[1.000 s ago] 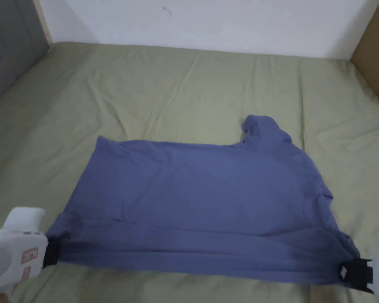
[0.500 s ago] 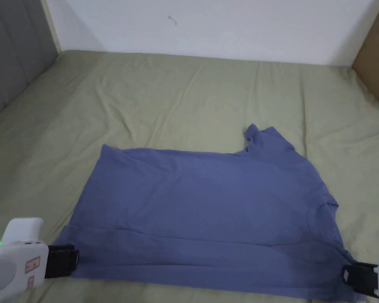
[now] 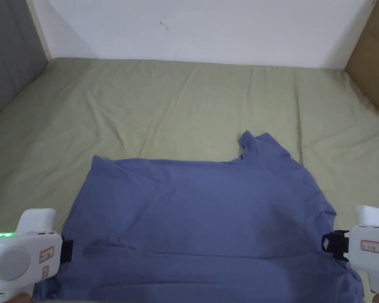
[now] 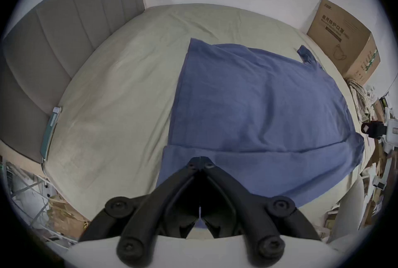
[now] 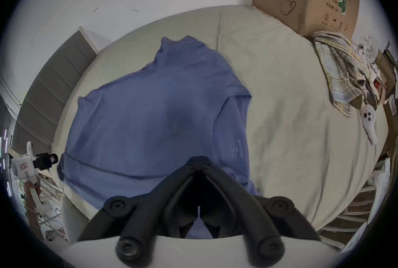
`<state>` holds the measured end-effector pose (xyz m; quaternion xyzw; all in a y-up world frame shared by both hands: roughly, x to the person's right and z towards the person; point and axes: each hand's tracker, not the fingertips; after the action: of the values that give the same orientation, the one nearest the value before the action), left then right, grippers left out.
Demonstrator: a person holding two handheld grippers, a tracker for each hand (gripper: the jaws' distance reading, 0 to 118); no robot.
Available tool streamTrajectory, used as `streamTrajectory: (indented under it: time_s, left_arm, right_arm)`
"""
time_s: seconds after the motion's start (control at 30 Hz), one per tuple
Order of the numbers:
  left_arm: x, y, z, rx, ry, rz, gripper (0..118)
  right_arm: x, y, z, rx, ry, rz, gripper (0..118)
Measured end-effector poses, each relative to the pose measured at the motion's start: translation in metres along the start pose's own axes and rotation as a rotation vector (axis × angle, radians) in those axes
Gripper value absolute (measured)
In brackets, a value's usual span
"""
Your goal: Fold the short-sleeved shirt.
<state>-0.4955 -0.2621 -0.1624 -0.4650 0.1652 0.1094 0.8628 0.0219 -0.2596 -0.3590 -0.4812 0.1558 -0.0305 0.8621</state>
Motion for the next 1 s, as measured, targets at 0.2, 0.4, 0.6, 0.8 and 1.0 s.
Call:
streamTrajectory:
  time_s: [0.2, 0.4, 0.6, 0.8, 1.0]
  left_arm:
    - [0.014, 0.042, -0.020, 0.012, -0.044, -0.009, 0]
    - [0.032, 0.072, -0.044, 0.011, -0.058, -0.036, 0]
    - [0.037, 0.081, -0.067, -0.033, -0.050, -0.044, 0]
    - [0.033, 0.081, -0.084, -0.066, -0.045, -0.017, 0]
    - [0.027, 0.085, -0.087, -0.079, -0.021, -0.025, 0]
  right_arm:
    - [0.000, 0.060, -0.027, 0.028, 0.029, -0.004, 1]
    - [-0.007, 0.142, -0.082, 0.078, 0.020, 0.097, 68]
    - [-0.002, 0.203, -0.161, -0.011, -0.033, 0.104, 67]
    - [0.009, 0.199, -0.212, -0.098, -0.080, 0.104, 57]
    - [-0.011, 0.192, -0.209, -0.085, -0.098, 0.186, 2]
